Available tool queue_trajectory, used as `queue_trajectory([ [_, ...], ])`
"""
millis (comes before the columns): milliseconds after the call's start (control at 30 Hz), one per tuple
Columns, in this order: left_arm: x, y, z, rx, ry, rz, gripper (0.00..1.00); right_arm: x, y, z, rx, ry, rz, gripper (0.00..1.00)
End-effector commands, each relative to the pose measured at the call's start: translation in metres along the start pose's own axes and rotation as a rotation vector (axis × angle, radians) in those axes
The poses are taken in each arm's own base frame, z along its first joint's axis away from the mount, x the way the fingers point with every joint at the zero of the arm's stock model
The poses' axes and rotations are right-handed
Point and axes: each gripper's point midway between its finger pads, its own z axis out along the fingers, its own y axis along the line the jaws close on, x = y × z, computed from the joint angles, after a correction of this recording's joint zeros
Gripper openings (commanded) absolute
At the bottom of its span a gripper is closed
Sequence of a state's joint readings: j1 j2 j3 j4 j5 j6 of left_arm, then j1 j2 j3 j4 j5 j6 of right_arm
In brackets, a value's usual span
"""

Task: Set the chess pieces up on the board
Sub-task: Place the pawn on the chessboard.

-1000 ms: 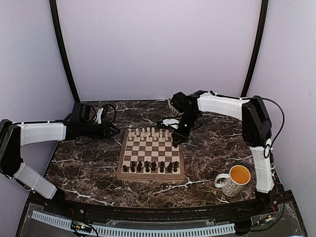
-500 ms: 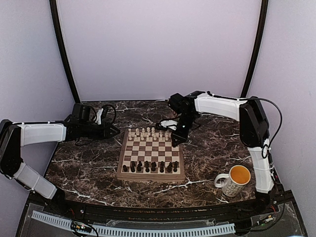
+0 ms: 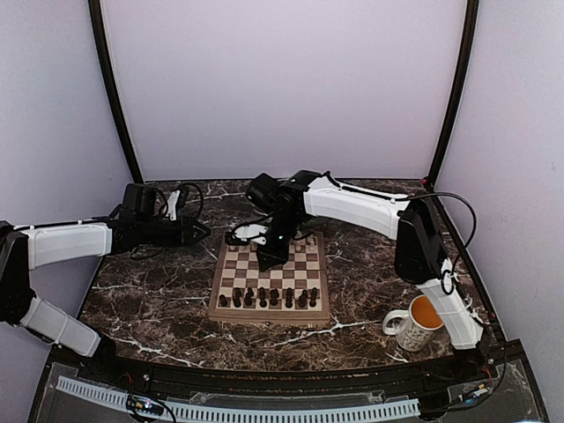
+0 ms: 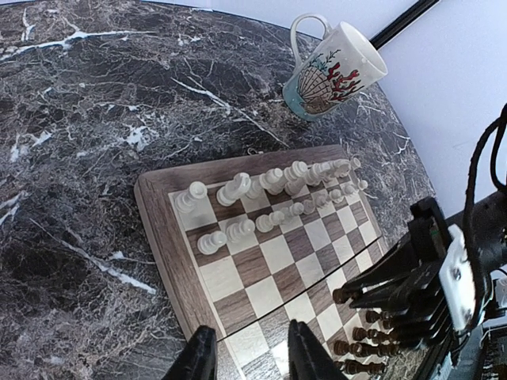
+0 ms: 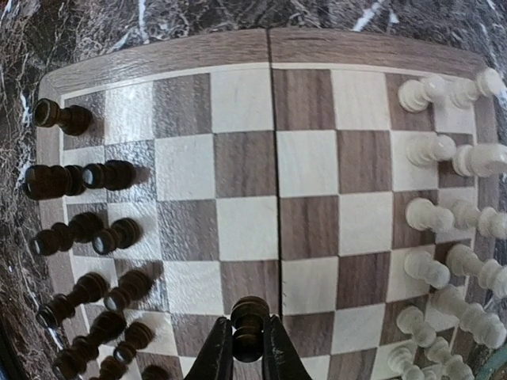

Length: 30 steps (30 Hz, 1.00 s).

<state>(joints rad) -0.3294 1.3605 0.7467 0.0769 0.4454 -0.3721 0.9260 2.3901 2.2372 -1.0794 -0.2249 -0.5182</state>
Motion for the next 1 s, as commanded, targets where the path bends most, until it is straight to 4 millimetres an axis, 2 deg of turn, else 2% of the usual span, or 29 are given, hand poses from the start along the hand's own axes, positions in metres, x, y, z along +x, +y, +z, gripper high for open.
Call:
queue_trajectory([
  [0,-0.002,-0.002,-0.008,-0.011,-0.026,0.029,0.32,-0.013,0.018,0.009,-0.031,0.005,-0.03,0.12],
  [133,-0.002,-0.002,-0.009,-0.012,-0.024,0.032,0.32,-0.022,0.027,0.016,-0.042,-0.011,-0.053,0.12],
  [267,-0.003,-0.003,-0.009,-0.011,-0.023,0.032,0.32,-0.023,0.03,0.024,-0.048,-0.004,-0.059,0.13],
  [400,-0.005,-0.004,-0.01,-0.009,-0.021,0.034,0.32,-0.025,0.027,0.022,-0.035,-0.016,-0.046,0.21],
  [500,-0.006,-0.006,-0.011,-0.009,-0.007,0.044,0.32,-0.034,0.023,0.002,-0.023,-0.06,-0.043,0.26],
  [600,-0.01,-0.009,-0.012,-0.014,0.012,0.066,0.32,-0.041,0.02,-0.031,-0.034,-0.129,-0.032,0.28],
  [700,-0.015,-0.013,-0.013,-0.013,0.04,0.102,0.32,-0.037,0.01,-0.065,-0.028,-0.19,-0.007,0.29],
  [833,-0.022,-0.023,-0.011,-0.014,0.084,0.163,0.32,-0.011,-0.016,-0.1,0.034,-0.244,0.074,0.29],
  [967,-0.029,-0.042,-0.007,-0.022,0.119,0.254,0.32,0.035,-0.032,-0.117,0.081,-0.252,0.156,0.32],
])
